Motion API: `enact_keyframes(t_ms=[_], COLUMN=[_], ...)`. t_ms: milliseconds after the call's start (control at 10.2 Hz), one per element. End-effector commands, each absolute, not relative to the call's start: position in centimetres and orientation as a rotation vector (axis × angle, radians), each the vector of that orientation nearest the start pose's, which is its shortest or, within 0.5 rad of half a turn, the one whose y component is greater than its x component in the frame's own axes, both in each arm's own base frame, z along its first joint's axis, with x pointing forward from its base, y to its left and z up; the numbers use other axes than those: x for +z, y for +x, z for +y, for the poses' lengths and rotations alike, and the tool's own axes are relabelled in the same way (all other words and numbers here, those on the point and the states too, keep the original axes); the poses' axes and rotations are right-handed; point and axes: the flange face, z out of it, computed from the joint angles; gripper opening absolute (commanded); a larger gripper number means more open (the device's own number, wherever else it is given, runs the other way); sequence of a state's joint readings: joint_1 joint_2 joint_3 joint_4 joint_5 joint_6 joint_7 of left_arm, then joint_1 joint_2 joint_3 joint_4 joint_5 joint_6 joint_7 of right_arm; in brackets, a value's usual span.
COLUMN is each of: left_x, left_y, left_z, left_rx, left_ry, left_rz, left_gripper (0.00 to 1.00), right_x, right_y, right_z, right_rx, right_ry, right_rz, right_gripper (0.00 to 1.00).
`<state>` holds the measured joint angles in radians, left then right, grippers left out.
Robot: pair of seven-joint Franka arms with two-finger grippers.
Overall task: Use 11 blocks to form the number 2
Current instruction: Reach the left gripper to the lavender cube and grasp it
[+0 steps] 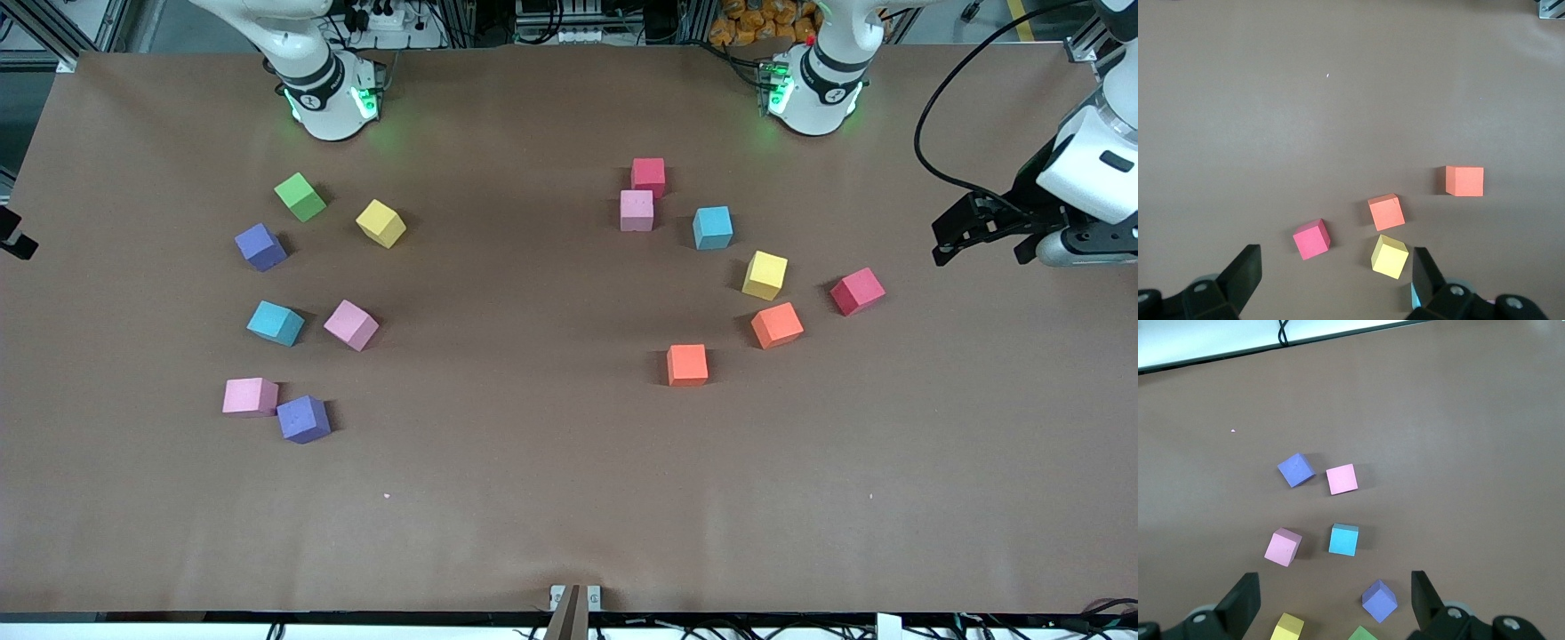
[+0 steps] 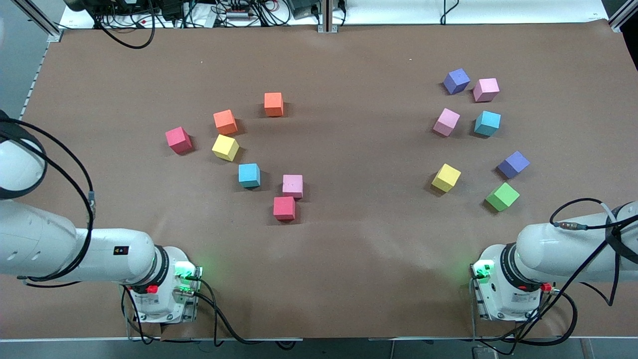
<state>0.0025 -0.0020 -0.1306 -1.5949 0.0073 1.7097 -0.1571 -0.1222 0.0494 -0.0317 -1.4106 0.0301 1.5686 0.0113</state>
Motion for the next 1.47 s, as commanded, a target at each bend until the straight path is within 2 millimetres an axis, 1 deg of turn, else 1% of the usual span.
enact_keyframes(t_ms=[0, 293, 391, 488, 586, 684, 781, 879, 977, 1074, 1172, 1270, 1367], left_x=[62.9, 62.9, 62.5, 61.0, 58.3, 56.0, 53.5, 51.5, 49.9, 49.1, 47.7, 46.6, 44.5], left_y=[56.1, 56.2, 56.4, 56.6, 56.4, 56.1, 55.5, 54.7, 53.5, 52.1, 51.5, 50.5, 50.5], left_z=[-7.1, -7.1, -6.9, -7.0, -7.9, -10.0, -12.5, -14.7, -17.2, -20.4, -22.7, -25.9, -27.6], left_rx=[-0.199, -0.199, -0.187, -0.124, -0.024, 0.049, 0.126, 0.166, 0.208, 0.233, 0.273, 0.293, 0.308], left_ry=[-3.168, -3.168, -3.170, -3.171, -3.171, -3.179, -3.170, -3.160, -3.143, -3.125, -3.107, -3.104, -3.112], left_rz=[-0.022, -0.051, -0.058, -0.052, -0.039, -0.023, -0.018, -0.024, -0.071, -0.135, -0.192, -0.191, -0.201], left_gripper=[1.00, 1.00, 1.00, 1.00, 1.00, 1.00, 1.00, 1.00, 1.00, 1.00, 1.00, 1.00, 1.00], right_x=[67.6, 67.6, 67.6, 67.6, 67.6, 67.6, 67.6, 67.6, 67.7, 67.7, 67.7, 67.7, 67.7], right_y=[56.5, 56.5, 56.5, 56.5, 56.5, 56.5, 56.5, 56.5, 56.5, 56.5, 56.5, 56.5, 56.5], right_z=[-8.4, -8.4, -8.4, -8.5, -8.5, -8.5, -8.5, -8.5, -8.6, -8.7, -8.7, -8.5, -8.5], right_rx=[-0.183, -0.183, -0.183, -0.183, -0.183, -0.183, -0.183, -0.183, -0.185, -0.188, -0.188, -0.188, -0.185], right_ry=[-3.086, -3.086, -3.086, -3.087, -3.087, -3.087, -3.087, -3.087, -3.087, -3.089, -3.087, -3.087, -3.087], right_rz=[0.273, 0.273, 0.273, 0.275, 0.275, 0.275, 0.275, 0.275, 0.278, 0.278, 0.280, 0.275, 0.275], right_gripper=[1.00, 1.00, 1.00, 1.00, 1.00, 1.00, 1.00, 1.00, 1.00, 1.00, 1.00, 1.00, 1.00])
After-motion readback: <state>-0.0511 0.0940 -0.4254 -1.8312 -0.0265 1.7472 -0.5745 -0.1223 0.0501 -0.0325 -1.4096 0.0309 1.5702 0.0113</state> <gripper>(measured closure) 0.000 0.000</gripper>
